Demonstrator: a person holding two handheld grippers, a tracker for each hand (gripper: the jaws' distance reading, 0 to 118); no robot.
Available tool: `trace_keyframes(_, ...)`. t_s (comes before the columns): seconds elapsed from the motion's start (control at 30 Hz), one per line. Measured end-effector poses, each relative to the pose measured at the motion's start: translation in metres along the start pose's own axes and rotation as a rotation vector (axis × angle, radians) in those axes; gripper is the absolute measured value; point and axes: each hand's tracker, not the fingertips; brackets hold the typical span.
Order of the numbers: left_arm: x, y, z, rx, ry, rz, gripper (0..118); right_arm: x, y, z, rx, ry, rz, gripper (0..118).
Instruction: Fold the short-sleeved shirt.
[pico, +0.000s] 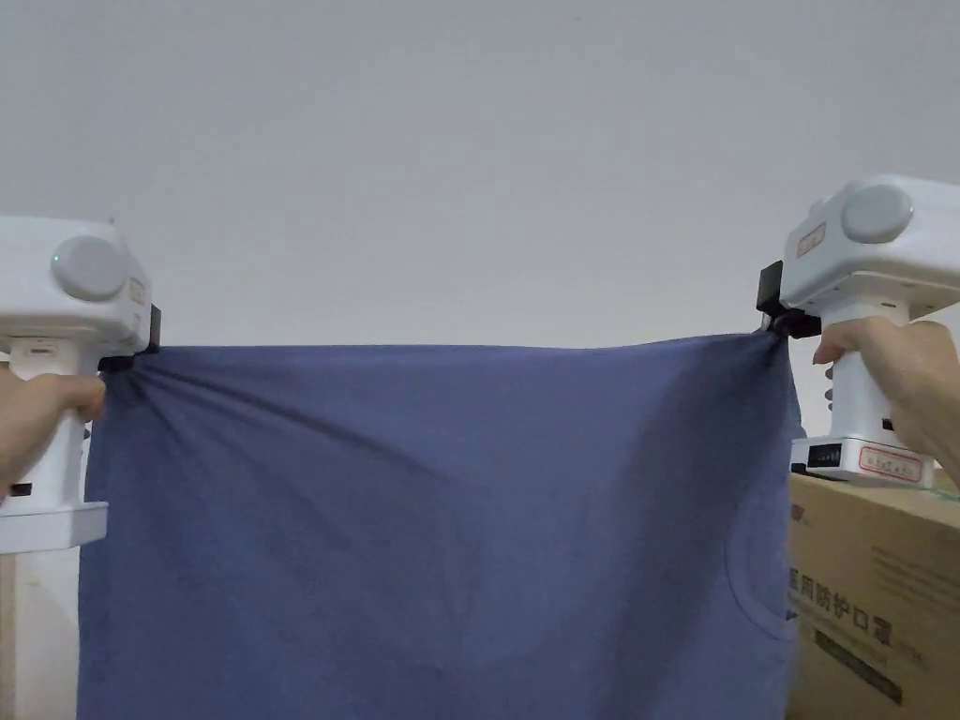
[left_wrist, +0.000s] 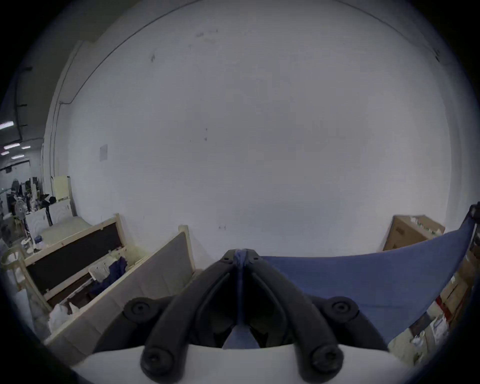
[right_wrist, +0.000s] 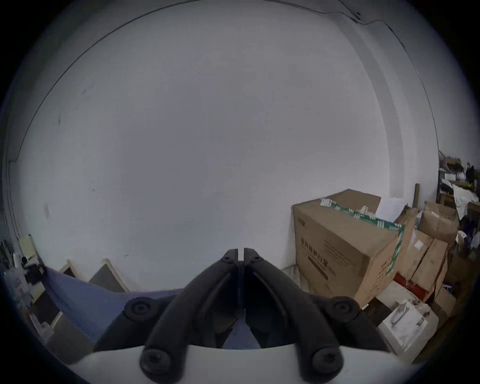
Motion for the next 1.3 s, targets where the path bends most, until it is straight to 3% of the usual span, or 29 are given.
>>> trace_keyframes(0.03, -0.001, -0.001, -0.002, 0.025, -0.004, 0.045, 3, 0.0, -0.004, -0.002, 0.001, -0.005, 0.003, 3)
trace_keyframes(0.2, 0.001, -0.039, -0.027, -0.028, 0.0, -0.008, 3, 0.014, -0.044, -0.037, -0.061, 0.032, -0.002, 3)
trace_keyframes(0.3, 0.003, -0.088, -0.05, -0.109, -0.01, -0.017, 3, 0.017, -0.089, -0.067, -0.139, 0.0, 0.073, 3)
trace_keyframes(0.47, 0.017, -0.212, -0.095, -0.296, -0.019, -0.1, 2, 0.038, -0.196, -0.133, -0.338, -0.036, 0.047, 3)
trace_keyframes(0.57, 0.023, -0.301, -0.121, -0.464, -0.029, -0.093, 2, 0.051, -0.278, -0.173, -0.485, -0.076, 0.083, 3)
trace_keyframes(0.73, 0.026, -0.451, -0.14, -0.743, -0.01, -0.099, 2, 0.075, -0.417, -0.208, -0.726, -0.112, 0.075, 3)
trace_keyframes(0.87, 0.019, -0.534, -0.128, -0.877, -0.005, -0.129, 2, 0.095, -0.5, -0.201, -0.879, -0.146, 0.066, 3)
trace_keyframes(0.97, 0.003, -0.559, -0.107, -0.906, -0.001, -0.094, 2, 0.109, -0.529, -0.175, -0.896, -0.153, 0.049, 3)
trace_keyframes(1.1, -0.022, -0.558, -0.061, -0.881, -0.011, 0.03, 2, 0.139, -0.544, -0.123, -0.856, -0.11, -0.012, 3)
trace_keyframes(1.3, -0.051, -0.551, 0.055, -0.819, -0.022, -0.014, 2, 0.163, -0.566, 0.005, -0.902, -0.062, 0.052, 3)
